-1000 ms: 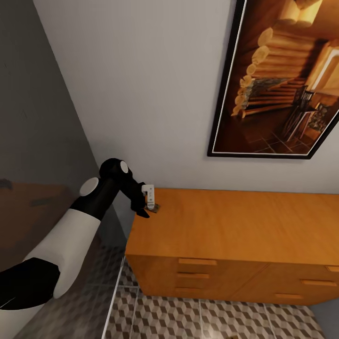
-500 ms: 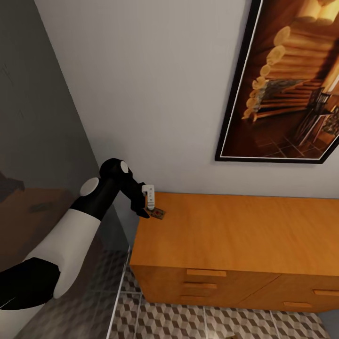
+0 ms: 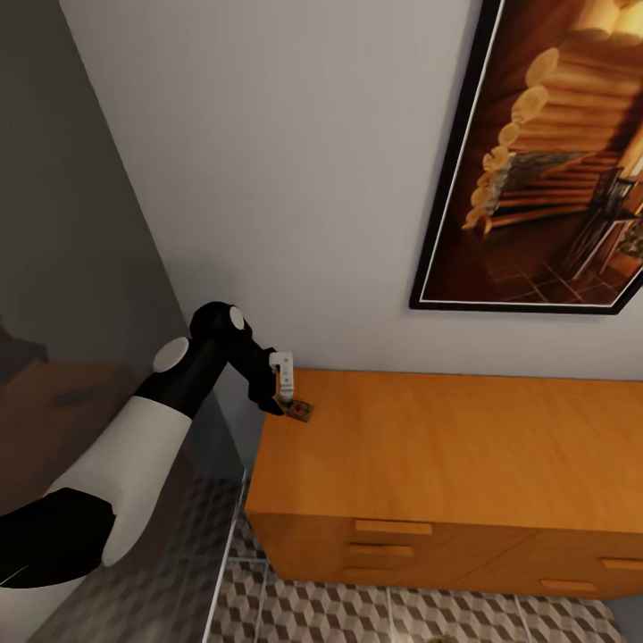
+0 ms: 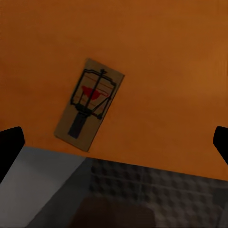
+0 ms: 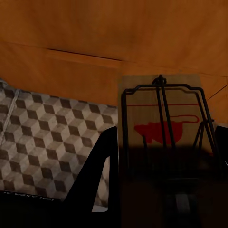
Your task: Take the four mousetraps from the cabinet in the bathroom and place them on the bathroom floor. Make sure all four end up on the same floor surface, and ensure that at least two of them are either under or directly next to the same bathroom sink.
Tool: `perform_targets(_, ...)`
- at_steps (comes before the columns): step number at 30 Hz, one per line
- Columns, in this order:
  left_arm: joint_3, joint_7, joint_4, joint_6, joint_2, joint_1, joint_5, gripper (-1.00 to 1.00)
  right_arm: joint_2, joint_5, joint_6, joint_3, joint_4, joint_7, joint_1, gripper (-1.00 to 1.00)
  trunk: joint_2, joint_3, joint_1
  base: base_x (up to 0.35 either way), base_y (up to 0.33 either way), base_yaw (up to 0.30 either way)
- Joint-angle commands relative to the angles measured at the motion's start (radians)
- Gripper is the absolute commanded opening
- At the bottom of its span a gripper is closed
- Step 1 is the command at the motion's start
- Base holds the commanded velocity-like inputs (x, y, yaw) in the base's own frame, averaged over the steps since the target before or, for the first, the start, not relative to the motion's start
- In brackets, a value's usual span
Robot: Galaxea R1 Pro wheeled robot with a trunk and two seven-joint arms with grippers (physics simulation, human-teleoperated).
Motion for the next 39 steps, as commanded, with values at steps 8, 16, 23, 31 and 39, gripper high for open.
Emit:
perform_targets(8,-0.002,-0.006,0.002,0.011,-0.001,-0.001,-0.006,1.00,0.000,-0.010,-0.003,0.009,0.000,0.002,-0.001,-1.00,-0.002,-0.002,0.001,0.207,0.000,0.000)
perform_targets(16,-0.002,-0.006,0.001,0.011,-0.001,-0.001,-0.007,1.00,0.000,-0.010,-0.003,0.009,0.000,0.003,-0.001,-1.00,-0.002,-0.002,0.001,0.088,0.000,0.000)
perform_targets(23,-0.003,-0.006,0.001,0.011,-0.001,-0.001,-0.007,1.00,0.001,-0.010,-0.003,0.009,0.000,0.003,-0.001,-1.00,-0.002,-0.002,0.001,0.004,0.000,0.000)
perform_targets(31,-0.004,-0.006,0.001,0.011,-0.001,-0.001,-0.007,1.00,0.001,-0.010,-0.003,0.009,0.000,0.003,-0.001,-1.00,-0.002,-0.002,0.001,0.000,0.000,0.000)
perform_targets(39,-0.004,-0.006,0.001,0.011,-0.001,-0.001,-0.007,1.00,0.000,-0.010,-0.003,0.009,0.000,0.003,-0.001,-1.00,-0.002,-0.002,0.001,0.000,0.000,0.000)
